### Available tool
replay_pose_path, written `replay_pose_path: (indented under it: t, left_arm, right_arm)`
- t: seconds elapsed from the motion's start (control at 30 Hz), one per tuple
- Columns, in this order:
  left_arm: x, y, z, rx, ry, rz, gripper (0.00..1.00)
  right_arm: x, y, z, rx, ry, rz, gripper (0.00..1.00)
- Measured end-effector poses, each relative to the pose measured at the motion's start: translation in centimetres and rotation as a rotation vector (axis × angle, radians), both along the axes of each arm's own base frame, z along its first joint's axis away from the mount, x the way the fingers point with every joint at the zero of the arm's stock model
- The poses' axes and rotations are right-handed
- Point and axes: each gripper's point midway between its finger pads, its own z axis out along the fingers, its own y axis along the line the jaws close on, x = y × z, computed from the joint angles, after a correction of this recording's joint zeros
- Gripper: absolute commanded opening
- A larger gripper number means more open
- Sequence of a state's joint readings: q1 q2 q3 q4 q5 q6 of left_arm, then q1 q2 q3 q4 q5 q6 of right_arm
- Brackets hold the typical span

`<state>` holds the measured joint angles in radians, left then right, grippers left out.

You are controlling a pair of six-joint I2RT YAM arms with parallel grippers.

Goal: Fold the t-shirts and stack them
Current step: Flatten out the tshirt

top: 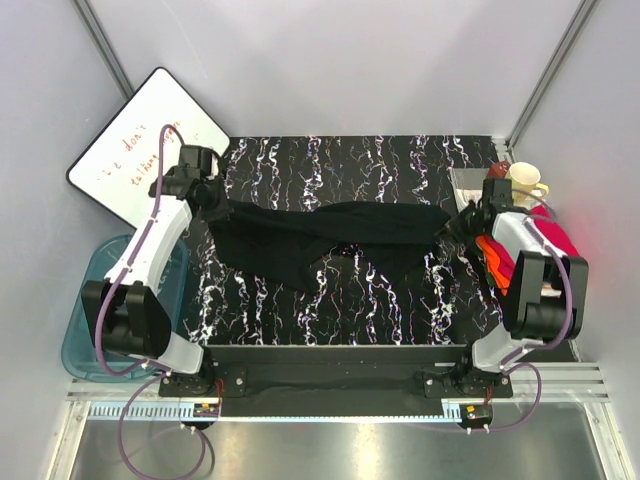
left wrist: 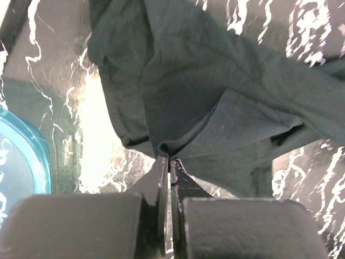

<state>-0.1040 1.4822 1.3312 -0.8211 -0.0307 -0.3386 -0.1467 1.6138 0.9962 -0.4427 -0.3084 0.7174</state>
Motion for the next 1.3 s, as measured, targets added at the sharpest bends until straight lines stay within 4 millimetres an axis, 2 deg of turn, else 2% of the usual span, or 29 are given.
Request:
replay_pose_path:
  t: [0.1, 0.17, 0.3, 0.37, 0.43, 0.53, 0.63, 0.8, 0.9, 1.07, 1.17, 1.3]
  left_arm:
    - [0.9, -0.1, 1.5, -0.011, -0.043, 0.015, 0.00]
    - [1.6, -0.2, 2.9, -0.024, -0.082, 0.027, 0.00]
    - [3.3, -0.7, 6.8, -0.049, -0.183, 0.032, 0.00]
    - [4.0, -0.9, 8.7, -0.057, -0.234, 0.028, 0.00]
    - [4.6, -1.2, 11.1, -0.066, -0.293, 0.022, 0.00]
    - [5.1, -1.6, 13.9, -0.076, -0.366, 0.013, 0.00]
    - [4.6, -1.8, 16.2, -0.082, -0.426, 0.003, 0.00]
    - [1.6, -2.0, 21.2, -0.083, -0.548, -0.023, 0.00]
    - [-1.6, -2.0, 25.5, -0.088, -0.671, -0.042, 0.00]
    - [-8.5, -1.1, 31.9, -0.111, -0.881, -0.064, 0.00]
    - [-11.8, -0.4, 34.3, -0.114, -0.971, -0.066, 0.00]
    - [-15.2, 0.3, 36.3, -0.113, -1.040, -0.071, 0.00]
  right_arm:
    - [1.5, -0.3, 4.2, -0.036, -0.103, 0.034, 0.00]
    - [3.0, -0.6, 8.3, -0.079, -0.200, 0.068, 0.00]
    - [5.1, -1.1, 15.3, -0.183, -0.357, 0.135, 0.00]
    - [5.6, -1.0, 18.1, -0.253, -0.414, 0.173, 0.00]
    - [5.6, -0.5, 20.4, -0.327, -0.455, 0.217, 0.00]
    - [4.9, 0.3, 22.3, -0.397, -0.480, 0.272, 0.00]
    - [3.7, 1.0, 23.9, -0.447, -0.498, 0.314, 0.00]
    - [0.4, 1.8, 27.1, -0.498, -0.557, 0.358, 0.00]
    - [-2.6, 2.2, 30.4, -0.510, -0.642, 0.370, 0.00]
    - [-8.0, 2.4, 36.6, -0.526, -0.828, 0.357, 0.00]
    - [-11.3, 2.7, 40.3, -0.528, -0.949, 0.345, 0.00]
    - [-14.7, 2.9, 43.6, -0.525, -1.065, 0.337, 0.00]
